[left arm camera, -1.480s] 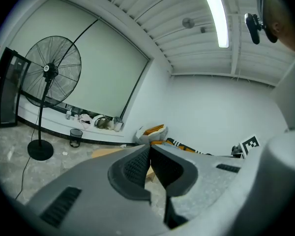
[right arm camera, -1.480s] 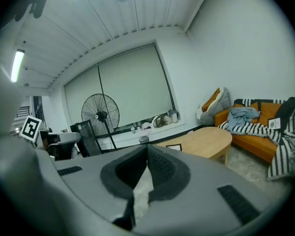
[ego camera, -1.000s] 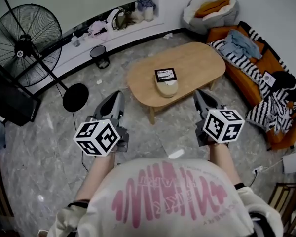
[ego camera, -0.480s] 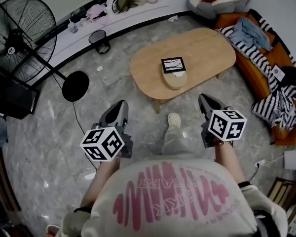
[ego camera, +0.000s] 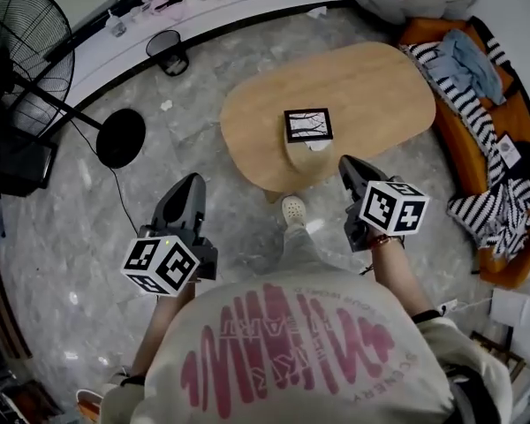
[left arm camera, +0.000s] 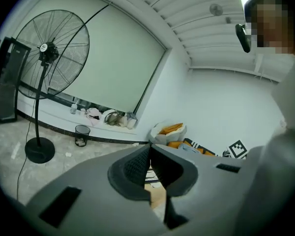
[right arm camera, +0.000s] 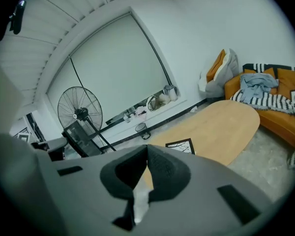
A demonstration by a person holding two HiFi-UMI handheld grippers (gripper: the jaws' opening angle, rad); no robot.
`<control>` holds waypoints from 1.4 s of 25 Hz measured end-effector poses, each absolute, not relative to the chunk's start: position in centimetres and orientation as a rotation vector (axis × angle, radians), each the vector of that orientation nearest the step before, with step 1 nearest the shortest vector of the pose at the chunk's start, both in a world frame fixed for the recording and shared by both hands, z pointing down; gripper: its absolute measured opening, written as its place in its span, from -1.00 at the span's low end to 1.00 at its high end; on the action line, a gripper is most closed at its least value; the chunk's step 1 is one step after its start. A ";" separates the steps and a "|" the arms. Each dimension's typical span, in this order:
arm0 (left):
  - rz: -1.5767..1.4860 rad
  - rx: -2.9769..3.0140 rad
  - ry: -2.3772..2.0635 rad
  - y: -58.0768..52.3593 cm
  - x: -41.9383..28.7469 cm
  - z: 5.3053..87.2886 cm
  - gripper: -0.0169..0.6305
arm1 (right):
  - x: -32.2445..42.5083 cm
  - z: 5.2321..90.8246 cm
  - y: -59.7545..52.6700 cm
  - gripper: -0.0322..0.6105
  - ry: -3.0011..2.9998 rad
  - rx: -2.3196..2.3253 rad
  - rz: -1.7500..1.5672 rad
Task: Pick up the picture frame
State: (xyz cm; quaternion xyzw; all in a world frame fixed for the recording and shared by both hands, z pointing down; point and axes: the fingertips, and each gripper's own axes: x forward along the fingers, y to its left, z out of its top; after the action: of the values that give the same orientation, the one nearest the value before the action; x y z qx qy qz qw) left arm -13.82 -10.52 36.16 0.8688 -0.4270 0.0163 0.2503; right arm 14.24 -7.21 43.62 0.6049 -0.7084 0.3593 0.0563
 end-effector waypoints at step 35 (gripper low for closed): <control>0.360 1.655 -1.614 -21.3 -16.6 47.0 -0.93 | 17.0 68.6 -32.0 -0.28 -1.963 0.518 0.752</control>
State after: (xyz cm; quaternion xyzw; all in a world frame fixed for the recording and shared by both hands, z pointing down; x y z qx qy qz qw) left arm -16.55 -21.32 47.01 0.6513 -0.6351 0.1416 0.3903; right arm 16.98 -31.99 68.62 0.2113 -0.8009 0.3068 0.4689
